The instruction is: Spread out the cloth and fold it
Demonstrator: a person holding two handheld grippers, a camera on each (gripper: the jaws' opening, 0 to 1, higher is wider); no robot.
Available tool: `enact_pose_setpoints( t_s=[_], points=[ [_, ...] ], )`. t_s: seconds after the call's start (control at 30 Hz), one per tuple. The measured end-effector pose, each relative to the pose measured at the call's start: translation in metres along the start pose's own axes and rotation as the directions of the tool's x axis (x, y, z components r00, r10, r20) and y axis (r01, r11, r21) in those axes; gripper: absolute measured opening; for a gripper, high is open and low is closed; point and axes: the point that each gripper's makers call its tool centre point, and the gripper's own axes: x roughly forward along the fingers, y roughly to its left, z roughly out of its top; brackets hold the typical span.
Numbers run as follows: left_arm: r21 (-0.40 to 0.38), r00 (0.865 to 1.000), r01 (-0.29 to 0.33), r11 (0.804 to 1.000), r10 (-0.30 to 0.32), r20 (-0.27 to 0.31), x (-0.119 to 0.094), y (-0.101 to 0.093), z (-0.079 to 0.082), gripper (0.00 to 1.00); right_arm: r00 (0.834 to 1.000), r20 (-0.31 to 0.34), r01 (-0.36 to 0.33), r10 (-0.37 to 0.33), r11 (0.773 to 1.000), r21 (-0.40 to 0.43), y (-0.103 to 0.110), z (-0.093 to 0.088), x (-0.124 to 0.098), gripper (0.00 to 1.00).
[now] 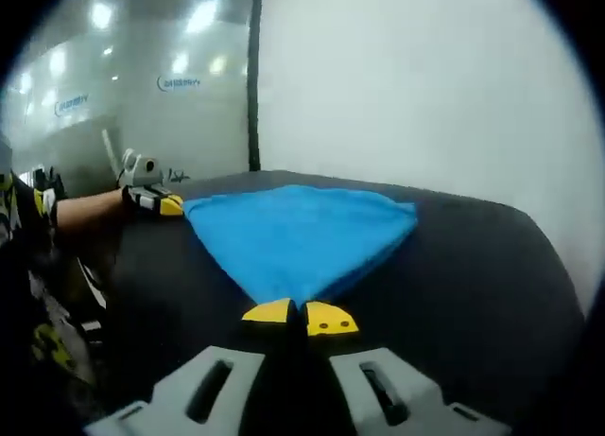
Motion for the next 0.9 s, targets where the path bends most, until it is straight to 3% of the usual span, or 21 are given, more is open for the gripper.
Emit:
enact_pose_setpoints(
  t_s=[0.07, 0.17, 0.23, 0.3, 0.37, 0.43, 0.47, 0.5, 0.57, 0.63, 0.67, 0.73, 0.77, 0.8, 0.83, 0.9],
  points=[
    [-0.022, 1.0, 0.009, 1.0, -0.009, -0.003, -0.002, 0.0, 0.001, 0.0, 0.999, 0.04, -0.013, 0.011, 0.999, 0.044, -0.005, 0.008, -0.01, 0.0],
    [-0.041, 0.998, -0.001, 0.999, -0.001, -0.056, -0.006, 0.002, -0.006, 0.0, 0.999, 0.025, 0.021, -0.02, 0.999, -0.049, -0.011, 0.007, -0.02, 0.0],
    [-0.052, 0.998, 0.002, 0.999, -0.005, -0.06, -0.008, 0.002, -0.007, 0.0, 1.0, 0.013, -0.001, 0.001, 0.999, -0.047, -0.005, 0.002, -0.02, 0.0],
    [-0.071, 0.996, -0.021, 0.997, 0.014, -0.09, -0.004, 0.005, -0.014, 0.0, 1.0, -0.027, 0.007, -0.01, 0.997, -0.082, -0.005, -0.009, -0.016, 0.0],
    [-0.026, 0.991, -0.011, 1.0, 0.007, -0.135, -0.002, 0.004, -0.02, 0.02, 0.995, -0.088, 0.032, -0.044, 0.991, -0.131, -0.007, -0.024, -0.013, 0.03],
    [-0.029, 0.996, -0.012, 1.0, 0.009, -0.091, -0.006, 0.004, -0.014, 0.08, 0.997, -0.052, 0.041, -0.048, 0.99, -0.134, -0.005, -0.015, -0.017, 0.11],
    [-0.056, 1.0, -0.007, 0.998, 0.005, -0.029, -0.01, 0.002, -0.004, 0.14, 0.998, -0.03, 0.045, -0.048, 0.994, -0.097, -0.007, -0.011, -0.02, 0.14],
    [-0.14, 0.999, -0.014, 0.99, 0.02, 0.035, -0.016, 0.006, 0.008, 0.17, 0.999, -0.023, 0.041, -0.043, 0.997, -0.065, -0.009, -0.01, -0.025, 0.16],
    [-0.21, 0.991, -0.002, 0.978, 0.03, 0.128, -0.026, 0.013, 0.027, 0.17, 0.997, 0.019, 0.073, -0.073, 0.997, -0.025, -0.018, 0.0, -0.034, 0.17],
    [-0.3, 0.967, 0.009, 0.954, 0.069, 0.247, -0.037, 0.029, 0.053, 0.17, 0.982, 0.163, 0.095, -0.099, 0.995, 0.031, -0.024, 0.032, -0.042, 0.17],
    [-0.347, 0.951, -0.019, 0.938, 0.124, 0.283, -0.04, 0.042, 0.065, 0.17, 0.964, 0.234, 0.112, -0.125, 0.991, 0.07, -0.03, 0.051, -0.044, 0.17],
    [-0.358, 0.912, -0.116, 0.926, 0.243, 0.332, -0.038, 0.073, 0.087, 0.17, 0.917, 0.343, 0.178, -0.205, 0.978, 0.108, -0.045, 0.087, -0.039, 0.17],
    [-0.357, 0.888, -0.18, 0.917, 0.307, 0.342, -0.035, 0.089, 0.095, 0.17, 0.906, 0.366, 0.2, -0.214, 0.977, 0.076, -0.05, 0.101, -0.031, 0.17],
    [-0.365, 0.868, -0.217, 0.905, 0.35, 0.353, -0.029, 0.102, 0.102, 0.17, 0.907, 0.367, 0.213, -0.209, 0.977, 0.032, -0.053, 0.111, -0.019, 0.17],
    [-0.375, 0.86, -0.227, 0.899, 0.366, 0.357, -0.02, 0.111, 0.107, 0.17, 0.918, 0.353, 0.205, -0.183, 0.978, -0.026, -0.054, 0.118, -0.004, 0.17],
    [-0.389, 0.867, -0.225, 0.894, 0.366, 0.34, 0.006, 0.119, 0.109, 0.17, 0.938, 0.3, 0.208, -0.176, 0.975, -0.079, -0.07, 0.122, 0.025, 0.17]
  ],
)
